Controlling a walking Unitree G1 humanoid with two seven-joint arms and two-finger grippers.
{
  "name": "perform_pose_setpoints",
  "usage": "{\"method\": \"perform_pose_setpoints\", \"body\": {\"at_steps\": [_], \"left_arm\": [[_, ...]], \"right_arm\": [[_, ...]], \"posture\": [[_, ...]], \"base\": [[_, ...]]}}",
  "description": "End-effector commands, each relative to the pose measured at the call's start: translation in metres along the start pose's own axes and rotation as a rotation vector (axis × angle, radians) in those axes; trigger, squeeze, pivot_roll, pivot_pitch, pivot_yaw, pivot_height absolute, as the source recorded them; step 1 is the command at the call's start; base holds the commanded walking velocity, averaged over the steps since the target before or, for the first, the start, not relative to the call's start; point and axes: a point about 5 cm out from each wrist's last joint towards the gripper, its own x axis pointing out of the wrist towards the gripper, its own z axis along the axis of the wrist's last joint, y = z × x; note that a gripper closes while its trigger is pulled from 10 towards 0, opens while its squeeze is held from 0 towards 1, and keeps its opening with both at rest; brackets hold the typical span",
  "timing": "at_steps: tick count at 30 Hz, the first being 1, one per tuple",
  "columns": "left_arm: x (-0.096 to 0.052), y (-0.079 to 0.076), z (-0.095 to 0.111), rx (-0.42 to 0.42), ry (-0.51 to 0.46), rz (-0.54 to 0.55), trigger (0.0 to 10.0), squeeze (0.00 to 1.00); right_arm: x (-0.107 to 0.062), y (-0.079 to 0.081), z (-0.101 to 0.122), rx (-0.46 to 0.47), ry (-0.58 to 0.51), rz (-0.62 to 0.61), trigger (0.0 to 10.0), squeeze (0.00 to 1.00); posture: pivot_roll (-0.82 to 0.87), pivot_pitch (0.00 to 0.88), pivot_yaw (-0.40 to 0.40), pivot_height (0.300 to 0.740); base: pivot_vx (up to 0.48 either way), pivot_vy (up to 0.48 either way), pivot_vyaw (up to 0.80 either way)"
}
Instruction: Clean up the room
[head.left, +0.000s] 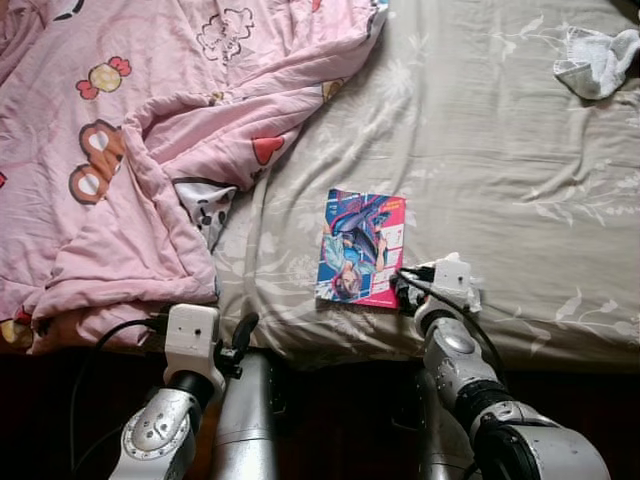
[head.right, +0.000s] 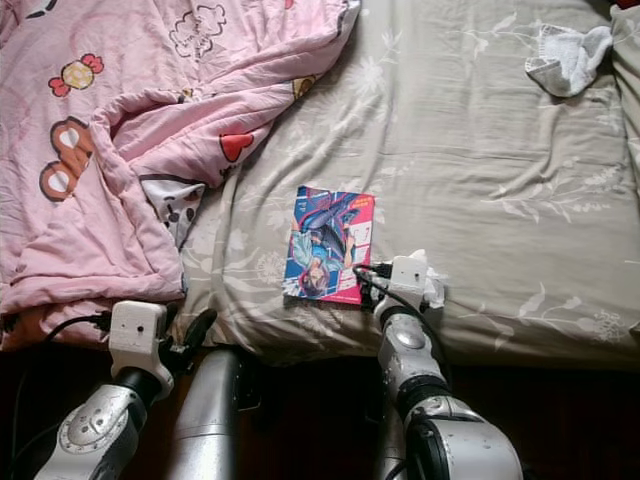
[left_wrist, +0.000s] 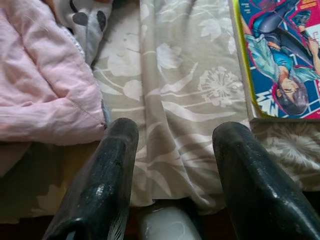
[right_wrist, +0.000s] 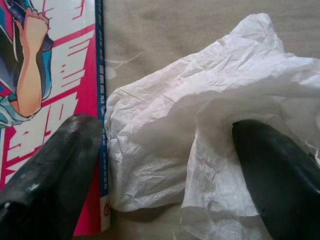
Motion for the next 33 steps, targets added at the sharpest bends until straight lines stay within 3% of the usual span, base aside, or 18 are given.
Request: {"method": "perform_pose_setpoints", "body": {"at_steps": [1,12,19,24,33], "left_arm": [[-0.007,0.002,-0.011,-0.010,0.061,0.010,10.0,0.00],[-0.005,-0.001,-0.011,0.003,0.056,-0.003,10.0,0.00],[-0.004,-0.003,-0.011,0.015,0.054,-0.012,10.0,0.00],[-0.004,-0.003,-0.010,0.021,0.051,-0.011,10.0,0.00],[-0.003,-0.004,-0.011,0.022,0.052,-0.014,10.0,0.00]], "right_arm": [[-0.009,-0.016,-0.028,0.043,0.074,-0.098,10.0,0.00],[-0.017,-0.019,-0.046,0.090,0.091,-0.148,10.0,0.00],[-0.020,-0.024,-0.046,0.126,0.029,-0.222,10.0,0.00],[-0.021,-0.021,-0.041,0.185,-0.040,-0.189,10.0,0.00],[-0.022,-0.020,-0.052,0.128,0.068,-0.174,10.0,0.00]], "posture": [[0.21,0.670,0.092,0.637],[0.20,0.666,0.089,0.637],[0.20,0.666,0.088,0.637],[0.20,0.665,0.088,0.637],[0.20,0.662,0.087,0.637]], "base": [[0.000,0.000,0.00],[0.000,0.000,0.00],[0.000,0.000,0.00],[0.000,0.000,0.00],[0.000,0.000,0.00]]}}
